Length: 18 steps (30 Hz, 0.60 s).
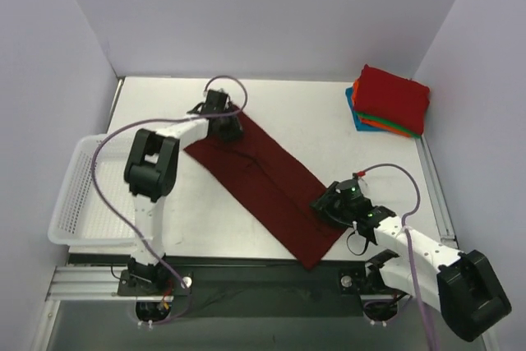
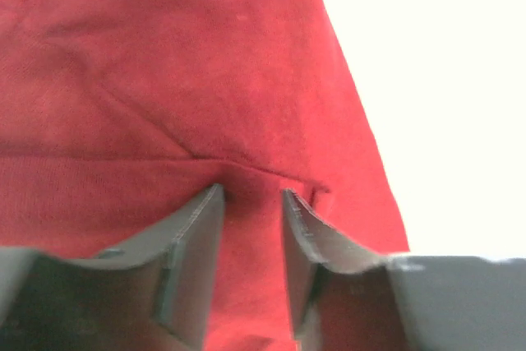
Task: Fold and stack the t-shirts
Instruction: Rotate the tshirt 90 degrees
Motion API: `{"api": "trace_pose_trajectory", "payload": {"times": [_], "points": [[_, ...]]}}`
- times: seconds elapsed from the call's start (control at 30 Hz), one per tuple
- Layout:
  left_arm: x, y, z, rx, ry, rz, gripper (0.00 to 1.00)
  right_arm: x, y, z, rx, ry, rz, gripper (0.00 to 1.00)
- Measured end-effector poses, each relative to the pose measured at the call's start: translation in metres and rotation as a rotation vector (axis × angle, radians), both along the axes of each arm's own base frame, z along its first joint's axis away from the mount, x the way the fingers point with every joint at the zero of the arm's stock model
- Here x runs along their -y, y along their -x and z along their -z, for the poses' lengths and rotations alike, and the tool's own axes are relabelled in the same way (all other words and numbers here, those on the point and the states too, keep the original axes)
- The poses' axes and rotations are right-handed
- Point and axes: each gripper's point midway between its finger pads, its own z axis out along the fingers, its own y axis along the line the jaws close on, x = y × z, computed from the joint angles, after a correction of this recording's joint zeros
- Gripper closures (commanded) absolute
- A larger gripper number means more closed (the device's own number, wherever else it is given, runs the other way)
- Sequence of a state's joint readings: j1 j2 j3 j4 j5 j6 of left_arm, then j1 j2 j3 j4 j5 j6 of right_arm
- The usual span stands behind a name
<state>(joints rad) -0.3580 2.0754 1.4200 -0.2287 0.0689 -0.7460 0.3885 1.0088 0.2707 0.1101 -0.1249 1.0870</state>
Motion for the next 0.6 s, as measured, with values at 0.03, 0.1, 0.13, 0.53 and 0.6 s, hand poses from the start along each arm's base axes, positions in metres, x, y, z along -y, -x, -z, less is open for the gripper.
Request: {"api": "trace_pose_trajectory", "payload": {"times": [0.03,0.1,0.13,0.53,0.6], "points": [[0.011,-0.019,-0.004,0.021,0.017,0.025,0.49,-0.011,0.008,0.0,-0.002,-0.016,-0.012,0.54],[0.035,-0.052,-0.008,0.052,0.062,0.085,0.44,-0.037,0.025,-0.001,0.002,-0.024,-0.088,0.54],[0.048,-0.068,-0.009,0.072,0.091,0.121,0.42,-0.046,0.03,-0.002,-0.001,-0.019,-0.112,0.54],[0.087,-0.079,-0.093,0.177,0.216,0.288,0.23,-0.046,-0.052,-0.086,0.122,0.181,-0.192,0.53],[0.075,-0.057,-0.109,0.17,0.192,0.26,0.3,-0.024,-0.053,-0.078,0.092,0.248,-0.193,0.53]]}}
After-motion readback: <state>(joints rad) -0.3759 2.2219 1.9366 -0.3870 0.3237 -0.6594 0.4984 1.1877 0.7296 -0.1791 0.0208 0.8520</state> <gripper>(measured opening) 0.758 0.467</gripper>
